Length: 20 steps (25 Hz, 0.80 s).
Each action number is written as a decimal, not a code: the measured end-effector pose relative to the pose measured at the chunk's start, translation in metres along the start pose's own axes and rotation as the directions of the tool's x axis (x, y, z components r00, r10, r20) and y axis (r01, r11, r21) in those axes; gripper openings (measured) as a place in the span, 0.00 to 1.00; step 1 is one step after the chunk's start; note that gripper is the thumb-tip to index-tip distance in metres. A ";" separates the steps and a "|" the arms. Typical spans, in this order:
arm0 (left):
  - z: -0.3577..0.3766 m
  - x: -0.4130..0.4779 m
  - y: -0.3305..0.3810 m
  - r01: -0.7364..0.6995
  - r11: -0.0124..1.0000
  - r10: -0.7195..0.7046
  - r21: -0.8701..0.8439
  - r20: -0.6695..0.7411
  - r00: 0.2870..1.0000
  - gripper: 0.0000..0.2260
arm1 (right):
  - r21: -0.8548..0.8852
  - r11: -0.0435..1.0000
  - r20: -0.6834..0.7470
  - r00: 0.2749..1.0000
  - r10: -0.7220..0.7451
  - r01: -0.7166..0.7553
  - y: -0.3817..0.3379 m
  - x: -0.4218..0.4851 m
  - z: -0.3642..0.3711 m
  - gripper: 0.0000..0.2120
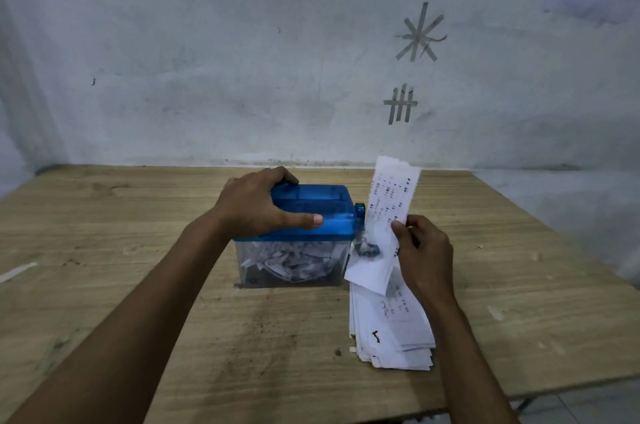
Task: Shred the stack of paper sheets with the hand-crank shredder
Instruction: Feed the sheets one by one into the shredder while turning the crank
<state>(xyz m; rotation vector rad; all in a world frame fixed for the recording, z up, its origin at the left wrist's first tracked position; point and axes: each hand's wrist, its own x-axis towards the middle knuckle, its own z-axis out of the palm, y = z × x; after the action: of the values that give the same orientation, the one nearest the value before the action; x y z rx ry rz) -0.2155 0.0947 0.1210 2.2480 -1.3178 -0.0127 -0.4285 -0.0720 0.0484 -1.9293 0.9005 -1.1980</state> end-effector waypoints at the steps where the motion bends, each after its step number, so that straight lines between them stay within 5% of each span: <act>1: 0.001 -0.001 0.001 -0.004 1.000 0.004 0.002 -0.002 1.000 0.43 | 0.031 0.999 -0.027 0.999 -0.042 0.043 -0.009 0.003 0.001 0.03; 6: 0.000 -0.001 0.002 -0.030 1.000 0.030 -0.002 -0.020 0.999 0.42 | 0.170 0.976 -0.130 0.985 -0.115 0.137 -0.057 0.028 0.009 0.05; 9: -0.002 -0.001 0.002 -0.026 1.000 0.026 -0.012 -0.015 1.000 0.44 | 0.148 0.975 -0.073 0.985 -0.156 0.165 -0.080 0.043 0.018 0.14; 20: 0.001 -0.003 0.002 -0.054 0.998 0.052 -0.020 -0.068 0.996 0.43 | 0.365 0.918 0.156 0.962 -0.226 0.156 -0.090 0.040 0.055 0.12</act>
<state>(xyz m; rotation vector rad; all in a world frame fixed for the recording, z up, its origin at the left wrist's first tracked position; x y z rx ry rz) -0.2186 0.0961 0.1203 2.1753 -1.3345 0.0665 -0.3460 -0.0474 0.1223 -1.8298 0.3687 -1.1633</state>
